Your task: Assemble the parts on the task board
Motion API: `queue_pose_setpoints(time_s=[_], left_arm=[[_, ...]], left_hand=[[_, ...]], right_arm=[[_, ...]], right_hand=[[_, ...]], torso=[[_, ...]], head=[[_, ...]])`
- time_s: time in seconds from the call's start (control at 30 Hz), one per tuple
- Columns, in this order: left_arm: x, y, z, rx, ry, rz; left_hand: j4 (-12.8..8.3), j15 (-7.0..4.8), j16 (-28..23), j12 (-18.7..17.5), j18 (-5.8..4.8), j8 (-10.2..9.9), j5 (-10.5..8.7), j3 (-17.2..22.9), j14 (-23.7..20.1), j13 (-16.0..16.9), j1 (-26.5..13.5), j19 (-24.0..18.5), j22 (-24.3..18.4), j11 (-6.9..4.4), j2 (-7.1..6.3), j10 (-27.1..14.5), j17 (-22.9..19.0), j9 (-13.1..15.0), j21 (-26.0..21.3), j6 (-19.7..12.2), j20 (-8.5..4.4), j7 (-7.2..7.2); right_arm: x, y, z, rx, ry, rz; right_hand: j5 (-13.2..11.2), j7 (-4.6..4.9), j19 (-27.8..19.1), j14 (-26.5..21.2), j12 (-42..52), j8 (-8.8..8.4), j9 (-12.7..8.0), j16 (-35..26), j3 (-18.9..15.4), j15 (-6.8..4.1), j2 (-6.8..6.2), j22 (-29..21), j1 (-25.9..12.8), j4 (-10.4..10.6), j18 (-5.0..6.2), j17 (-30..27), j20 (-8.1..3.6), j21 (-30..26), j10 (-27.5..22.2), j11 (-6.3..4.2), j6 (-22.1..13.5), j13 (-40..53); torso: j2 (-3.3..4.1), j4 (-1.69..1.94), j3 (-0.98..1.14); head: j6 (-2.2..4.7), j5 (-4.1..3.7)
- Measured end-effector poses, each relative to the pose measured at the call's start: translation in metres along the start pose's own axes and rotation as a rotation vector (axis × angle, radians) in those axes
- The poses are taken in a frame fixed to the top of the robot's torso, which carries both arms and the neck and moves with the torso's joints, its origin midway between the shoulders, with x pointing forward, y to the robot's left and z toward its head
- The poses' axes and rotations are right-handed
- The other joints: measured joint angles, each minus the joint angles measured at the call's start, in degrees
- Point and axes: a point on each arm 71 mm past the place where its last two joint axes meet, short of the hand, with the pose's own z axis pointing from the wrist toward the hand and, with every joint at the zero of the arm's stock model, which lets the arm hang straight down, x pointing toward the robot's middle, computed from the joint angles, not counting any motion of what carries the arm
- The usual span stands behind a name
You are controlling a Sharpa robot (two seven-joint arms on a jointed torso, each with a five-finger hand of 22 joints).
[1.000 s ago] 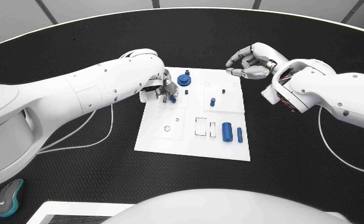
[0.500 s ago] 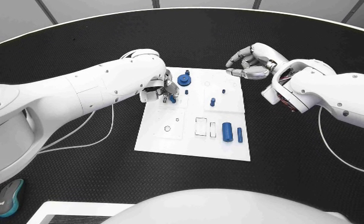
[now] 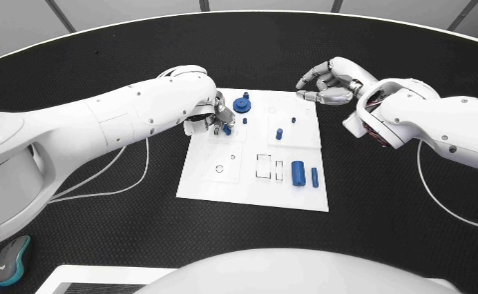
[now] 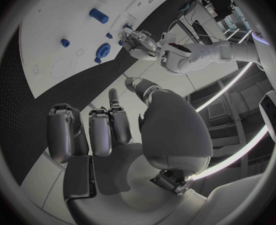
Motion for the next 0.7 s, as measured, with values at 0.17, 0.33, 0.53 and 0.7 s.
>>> queue_pose_setpoints(time_s=[0.17,0.33,0.53,0.7], left_arm=[[0.0001,0.0007,0.0000,-0.001,0.004,-0.003],[0.0003,0.0014,0.0001,-0.003,0.010,-0.001],[0.0001,0.0029,0.0003,-0.007,0.014,-0.001],[-0.0002,0.0038,0.0005,-0.009,0.014,-0.004]], left_hand=[[0.00,0.00,0.00,0.00,0.00,-0.17,-0.01,0.00,0.00,0.00,0.13,0.00,0.06,-0.21,-0.13,0.21,0.00,-0.03,0.00,-0.11,0.00,-0.09],[-0.51,-0.21,0.00,0.00,0.00,-0.21,-0.04,-0.51,0.21,0.00,0.65,0.00,0.05,-0.21,-0.64,0.21,0.00,-0.19,0.00,-0.27,0.00,-0.11],[-1.14,-0.22,0.00,0.27,0.00,-0.21,0.16,-1.14,0.22,-0.02,1.03,0.00,0.05,-0.41,-1.02,0.41,0.00,-0.50,0.00,-0.07,0.00,-0.32],[-1.50,-0.22,0.00,0.27,0.00,-0.21,0.18,-1.50,0.22,-0.06,1.29,0.06,0.05,-0.41,-1.27,0.41,0.00,-0.54,0.00,0.06,-0.06,-0.46]], right_arm=[[0.0000,-0.0003,0.0001,0.001,0.000,0.000],[0.0001,-0.0006,0.0000,0.001,0.000,0.000],[0.0001,-0.0009,-0.0002,0.002,-0.001,0.000],[0.0001,-0.0010,-0.0002,0.002,-0.001,0.000]], right_hand=[[0.02,0.00,0.00,0.00,0.00,0.00,0.00,0.00,0.00,0.00,0.00,0.00,0.00,0.00,0.00,0.00,0.00,0.00,0.00,0.00,0.00,0.00],[0.02,0.00,0.00,0.00,0.00,0.00,0.00,0.00,0.00,0.00,0.00,0.00,0.00,0.00,0.00,-0.01,0.00,0.00,0.00,0.00,0.00,0.00],[0.02,0.00,0.00,0.00,0.00,0.00,0.00,0.00,0.00,0.00,0.00,0.00,0.00,0.00,0.01,-0.01,0.00,0.00,0.00,0.00,0.00,0.01],[0.02,0.00,0.00,0.00,0.00,0.00,0.00,0.00,0.00,0.00,0.00,0.00,0.00,0.00,0.00,-0.01,0.00,0.00,0.00,0.00,0.00,0.04]], torso=[[-0.02,-0.02,-0.01],[-0.02,-0.03,-0.01],[-0.01,-0.03,-0.01],[0.01,-0.03,-0.01]], head=[[0.01,0.04],[-0.02,0.08],[0.02,0.09],[0.08,0.09]])
